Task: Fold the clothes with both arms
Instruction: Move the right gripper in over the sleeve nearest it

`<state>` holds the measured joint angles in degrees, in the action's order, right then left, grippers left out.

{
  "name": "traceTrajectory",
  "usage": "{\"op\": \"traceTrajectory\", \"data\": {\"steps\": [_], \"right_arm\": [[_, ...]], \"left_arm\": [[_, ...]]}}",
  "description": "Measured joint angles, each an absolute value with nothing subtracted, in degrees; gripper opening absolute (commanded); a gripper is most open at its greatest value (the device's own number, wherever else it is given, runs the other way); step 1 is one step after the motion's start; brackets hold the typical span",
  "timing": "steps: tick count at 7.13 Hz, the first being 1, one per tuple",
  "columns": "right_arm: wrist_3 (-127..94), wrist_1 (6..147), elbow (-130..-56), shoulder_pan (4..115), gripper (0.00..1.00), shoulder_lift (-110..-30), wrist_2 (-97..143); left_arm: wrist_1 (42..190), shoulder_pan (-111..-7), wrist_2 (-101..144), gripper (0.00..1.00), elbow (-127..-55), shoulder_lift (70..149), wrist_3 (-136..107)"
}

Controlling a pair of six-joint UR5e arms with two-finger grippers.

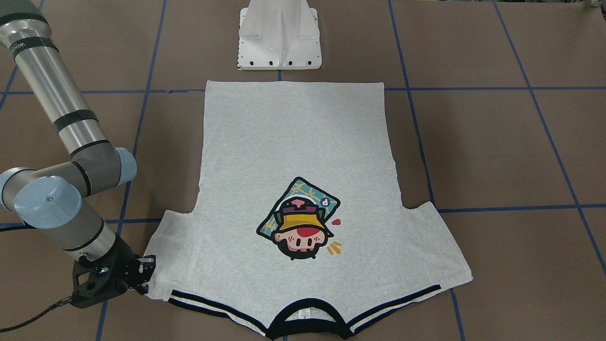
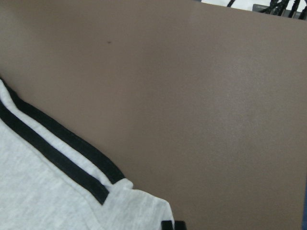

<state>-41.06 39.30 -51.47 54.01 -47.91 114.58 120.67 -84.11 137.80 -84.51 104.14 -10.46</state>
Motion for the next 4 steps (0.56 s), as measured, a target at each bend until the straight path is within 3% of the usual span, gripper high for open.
{"op": "traceTrajectory", "data": {"steps": [4], "right_arm": [[-45.52, 42.22, -58.7, 53.74, 0.0, -45.18, 119.49]], "left_arm": [[120.7, -84.38, 137.87, 1.0, -84.59, 103.75, -10.4]]}}
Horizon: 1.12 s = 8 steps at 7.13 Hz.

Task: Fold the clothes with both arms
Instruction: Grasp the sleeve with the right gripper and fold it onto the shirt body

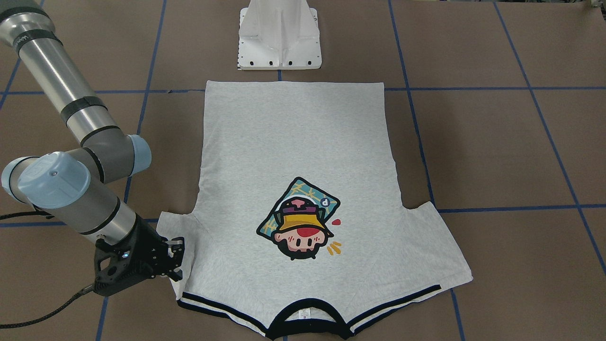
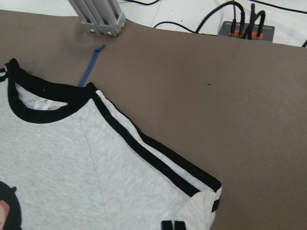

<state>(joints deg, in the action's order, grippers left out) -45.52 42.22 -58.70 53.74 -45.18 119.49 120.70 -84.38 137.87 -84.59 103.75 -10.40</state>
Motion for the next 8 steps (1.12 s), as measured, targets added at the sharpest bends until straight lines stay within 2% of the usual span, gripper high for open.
{"op": "traceTrajectory", "data": {"steps": [2, 4, 5, 8], "right_arm": [[-46.12, 51.42, -58.66, 50.78, 0.0, -38.85, 115.55], [-46.29, 55.68, -53.19, 45.82, 0.0, -33.2, 105.09], [-46.29, 56.04, -51.39, 43.88, 0.99, -32.03, 101.13], [-46.51, 54.37, -50.48, 41.58, 1.0, -32.08, 97.1]], "left_arm": [[120.75, -84.5, 137.92, 1.0, -84.66, 103.34, -10.37], [120.76, -84.55, 137.92, 1.0, -84.68, 103.07, -10.37], [120.76, -84.54, 137.92, 1.0, -84.69, 103.06, -10.39], [120.78, -84.33, 137.85, 1.0, -84.65, 103.41, -11.25]]}}
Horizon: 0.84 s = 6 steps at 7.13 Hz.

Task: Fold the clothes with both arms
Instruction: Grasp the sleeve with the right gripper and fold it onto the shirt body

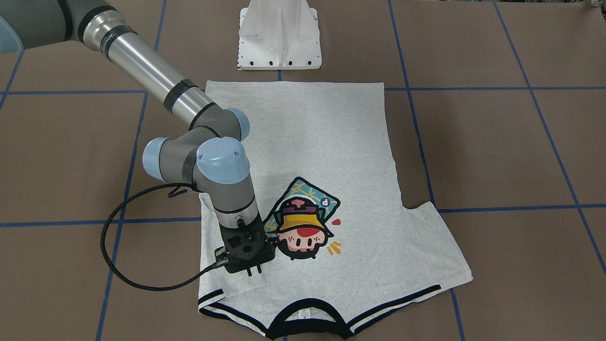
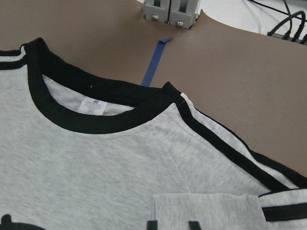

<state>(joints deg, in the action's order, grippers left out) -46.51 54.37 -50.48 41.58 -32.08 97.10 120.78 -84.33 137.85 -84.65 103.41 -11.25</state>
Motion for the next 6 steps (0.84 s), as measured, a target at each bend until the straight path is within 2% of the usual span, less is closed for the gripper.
{"op": "traceTrajectory", "data": {"steps": [2, 4, 6], "right_arm": [[-52.32, 53.94, -51.52, 41.54, 1.0, -32.19, 97.22], [-57.26, 56.52, -55.66, 44.05, 1.0, -32.97, 104.64], [-58.59, 69.26, -66.09, 47.74, 1.0, -36.04, 114.73]], "left_arm": [[121.38, -84.12, 137.72, 1.0, -84.38, 104.49, -12.68], [127.43, -81.0, 136.67, 1.0, -82.36, 106.46, -19.71], [134.9, -73.95, 130.62, 1.0, -81.24, 107.96, -33.96]]}}
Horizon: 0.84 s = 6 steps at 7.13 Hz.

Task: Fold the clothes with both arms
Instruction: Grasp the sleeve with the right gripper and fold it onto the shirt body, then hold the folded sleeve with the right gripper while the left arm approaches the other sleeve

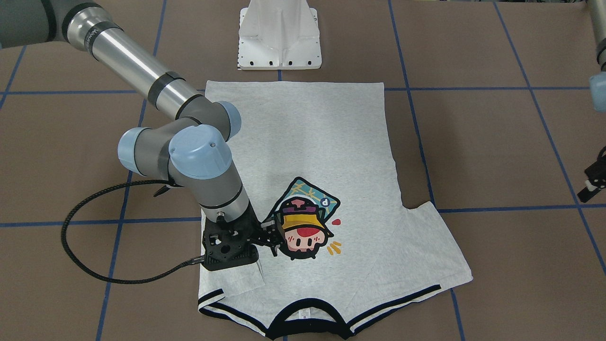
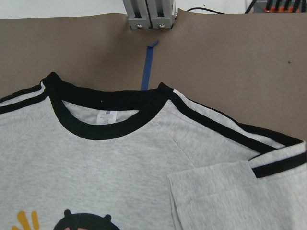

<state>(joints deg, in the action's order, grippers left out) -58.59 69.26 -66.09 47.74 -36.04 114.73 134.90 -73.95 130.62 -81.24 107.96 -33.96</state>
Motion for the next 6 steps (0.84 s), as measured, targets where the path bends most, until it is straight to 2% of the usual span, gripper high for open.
{"op": "traceTrajectory", "data": {"steps": [2, 4, 6], "right_arm": [[-60.13, 81.38, -74.55, 51.63, 1.0, -39.48, 126.52], [-60.5, 85.04, -79.95, 52.92, 1.0, -42.89, 129.33], [-59.98, 85.48, -85.51, 52.59, 1.0, -46.7, 128.34]], "left_arm": [[137.44, -67.5, 122.75, 1.0, -77.08, 113.07, -44.71], [139.49, -62.81, 112.61, 1.0, -67.76, 120.73, -50.27], [147.49, -59.36, 104.78, 1.0, -57.09, 124.3, -53.33]]}}
